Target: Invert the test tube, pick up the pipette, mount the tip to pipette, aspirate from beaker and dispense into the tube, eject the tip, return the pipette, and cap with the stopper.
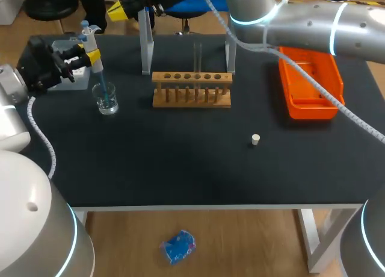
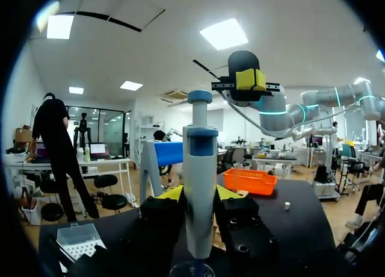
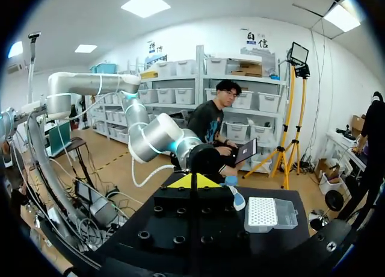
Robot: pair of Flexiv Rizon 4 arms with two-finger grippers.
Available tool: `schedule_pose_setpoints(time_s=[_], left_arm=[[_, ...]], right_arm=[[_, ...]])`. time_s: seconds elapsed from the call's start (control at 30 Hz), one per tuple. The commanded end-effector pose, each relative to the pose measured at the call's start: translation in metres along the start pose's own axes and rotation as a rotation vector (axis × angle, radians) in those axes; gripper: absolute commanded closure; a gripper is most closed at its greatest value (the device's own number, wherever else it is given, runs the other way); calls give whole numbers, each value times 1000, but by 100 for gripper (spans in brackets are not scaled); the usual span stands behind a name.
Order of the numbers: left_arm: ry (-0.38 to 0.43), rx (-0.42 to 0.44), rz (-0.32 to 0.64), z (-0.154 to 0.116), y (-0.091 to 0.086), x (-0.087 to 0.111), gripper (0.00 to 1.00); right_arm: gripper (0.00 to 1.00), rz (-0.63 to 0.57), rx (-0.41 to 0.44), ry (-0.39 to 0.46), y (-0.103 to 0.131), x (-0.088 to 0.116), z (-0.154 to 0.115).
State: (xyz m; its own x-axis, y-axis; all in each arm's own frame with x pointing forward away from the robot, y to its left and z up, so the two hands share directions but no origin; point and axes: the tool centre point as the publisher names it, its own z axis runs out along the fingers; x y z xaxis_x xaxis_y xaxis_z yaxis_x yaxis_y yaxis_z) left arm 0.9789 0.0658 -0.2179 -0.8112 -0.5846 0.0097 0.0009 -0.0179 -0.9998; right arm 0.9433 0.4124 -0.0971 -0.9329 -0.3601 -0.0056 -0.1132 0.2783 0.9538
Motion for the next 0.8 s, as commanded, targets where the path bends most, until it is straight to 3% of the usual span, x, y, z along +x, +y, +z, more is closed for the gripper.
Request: schedule_pose_setpoints(time_s=[0.03, 0.57, 0.8], left_arm=[[0, 3, 1, 0, 1, 0, 100], [0, 3, 1, 0, 1, 0, 100], [0, 3, 1, 0, 1, 0, 100]], right_arm=[[100, -3, 34, 125, 9, -19, 9], [100, -16, 49, 140, 13, -23, 13], [100, -16, 60, 143, 7, -34, 22]])
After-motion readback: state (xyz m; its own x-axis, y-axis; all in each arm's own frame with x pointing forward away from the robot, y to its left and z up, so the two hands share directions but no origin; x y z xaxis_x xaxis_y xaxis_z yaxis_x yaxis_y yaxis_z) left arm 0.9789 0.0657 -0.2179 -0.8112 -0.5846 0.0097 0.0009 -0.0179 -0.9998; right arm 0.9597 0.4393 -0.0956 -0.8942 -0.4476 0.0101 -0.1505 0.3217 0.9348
